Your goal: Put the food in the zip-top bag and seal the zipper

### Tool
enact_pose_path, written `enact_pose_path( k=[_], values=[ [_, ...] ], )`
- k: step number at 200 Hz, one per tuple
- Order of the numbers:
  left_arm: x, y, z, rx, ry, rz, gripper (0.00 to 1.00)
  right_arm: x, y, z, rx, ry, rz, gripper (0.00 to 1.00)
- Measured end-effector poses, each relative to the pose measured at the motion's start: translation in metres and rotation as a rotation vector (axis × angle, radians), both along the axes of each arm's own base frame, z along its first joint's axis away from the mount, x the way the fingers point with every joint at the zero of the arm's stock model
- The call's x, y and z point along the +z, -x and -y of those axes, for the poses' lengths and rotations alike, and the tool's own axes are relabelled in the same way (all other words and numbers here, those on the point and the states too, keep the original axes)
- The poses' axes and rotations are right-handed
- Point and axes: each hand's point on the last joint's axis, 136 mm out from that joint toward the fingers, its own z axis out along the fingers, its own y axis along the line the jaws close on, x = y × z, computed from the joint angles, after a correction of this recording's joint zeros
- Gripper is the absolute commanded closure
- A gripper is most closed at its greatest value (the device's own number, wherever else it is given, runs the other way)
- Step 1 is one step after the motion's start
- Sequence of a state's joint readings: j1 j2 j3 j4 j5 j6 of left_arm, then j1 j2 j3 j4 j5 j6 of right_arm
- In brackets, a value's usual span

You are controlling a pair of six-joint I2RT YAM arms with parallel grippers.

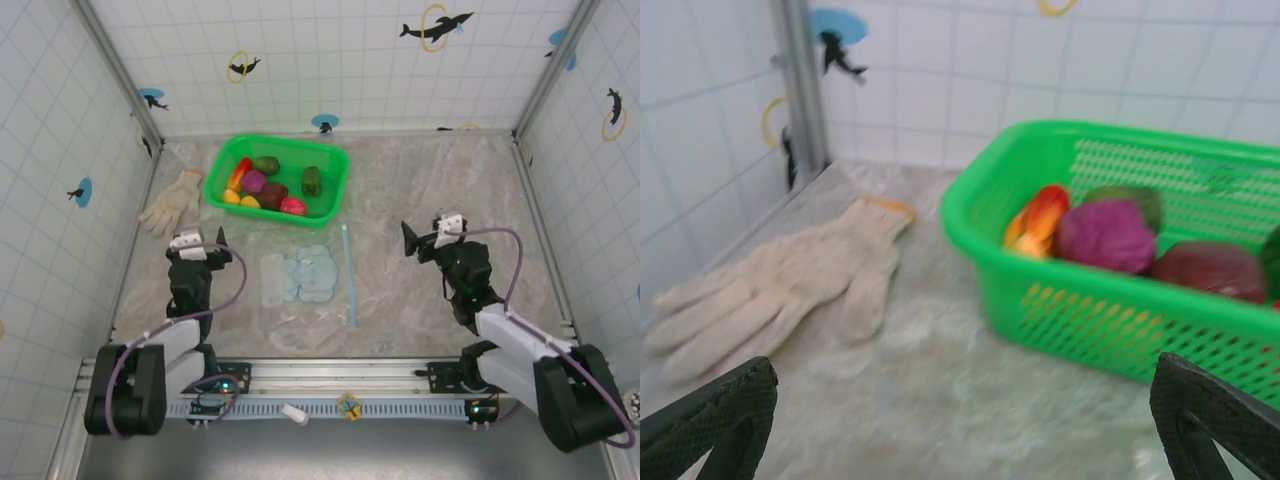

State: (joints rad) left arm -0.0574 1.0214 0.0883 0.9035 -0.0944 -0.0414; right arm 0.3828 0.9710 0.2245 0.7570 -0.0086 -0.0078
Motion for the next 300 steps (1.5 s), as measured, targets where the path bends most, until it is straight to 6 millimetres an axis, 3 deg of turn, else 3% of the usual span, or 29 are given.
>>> enact_pose_path(
  k=[14, 36, 72, 87, 113, 139, 155, 164, 182, 195, 208, 224, 239, 260, 273, 300],
  values=[
    [0.034, -0.003, 0.022, -0.074, -0.01, 0.064, 0.02, 0.018, 0.023, -0.036, 0.137, -0.005, 0.03, 0.0],
    [0.084, 0.01, 0.059, -0.214, 0.005, 0.156, 0.02, 0.037, 0.063, -0.081, 0.314, 0.005, 0.037, 0.0],
    [0.14, 0.03, 0.092, -0.33, 0.08, 0.117, 0.02, 0.063, 0.105, -0.118, 0.385, 0.088, -0.02, 0.0],
    [0.163, 0.037, 0.092, -0.311, 0.12, 0.077, 0.02, 0.072, 0.11, -0.12, 0.347, 0.135, -0.064, 0.0],
    [0.193, 0.041, 0.065, -0.137, 0.279, -0.055, 0.02, 0.097, 0.099, -0.118, 0.237, 0.226, -0.194, 0.0],
    [0.21, 0.029, 0.087, -0.18, 0.338, -0.252, 0.02, 0.124, 0.087, -0.129, 0.236, 0.275, -0.288, 0.0],
    [0.197, 0.017, 0.106, -0.21, 0.348, -0.406, 0.02, 0.115, 0.083, -0.12, 0.206, 0.282, -0.344, 0.0],
    [0.18, 0.01, 0.114, -0.214, 0.358, -0.492, 0.03, 0.104, 0.079, -0.108, 0.158, 0.264, -0.378, 0.04],
    [0.128, 0.009, 0.128, -0.221, 0.392, -0.661, 0.02, 0.076, 0.068, -0.076, 0.099, 0.184, -0.476, 0.12],
    [0.09, 0.018, 0.131, -0.199, 0.438, -0.755, 0.02, 0.056, 0.054, -0.048, 0.019, 0.102, -0.562, 0.1],
    [0.059, 0.029, 0.131, -0.182, 0.481, -0.81, 0.02, 0.042, 0.047, -0.036, -0.015, 0.04, -0.63, 0.09],
    [0.027, 0.041, 0.129, -0.156, 0.516, -0.864, 0.02, 0.024, 0.047, -0.043, 0.015, -0.005, -0.707, 0.05],
    [0.01, 0.043, 0.134, -0.166, 0.55, -0.878, 0.04, 0.005, 0.051, -0.053, 0.054, -0.045, -0.763, 0.02],
    [-0.007, 0.041, 0.148, -0.205, 0.57, -0.92, 0.18, -0.02, 0.059, -0.062, 0.086, -0.103, -0.84, 0.04],
    [-0.014, 0.041, 0.167, -0.261, 0.547, -0.942, 0.29, -0.032, 0.061, -0.067, 0.1, -0.127, -0.896, 0.08],
    [-0.032, 0.061, 0.21, -0.394, 0.469, -1.024, 0.57, -0.05, 0.054, -0.085, 0.143, -0.189, -0.992, 0.1]
  ],
)
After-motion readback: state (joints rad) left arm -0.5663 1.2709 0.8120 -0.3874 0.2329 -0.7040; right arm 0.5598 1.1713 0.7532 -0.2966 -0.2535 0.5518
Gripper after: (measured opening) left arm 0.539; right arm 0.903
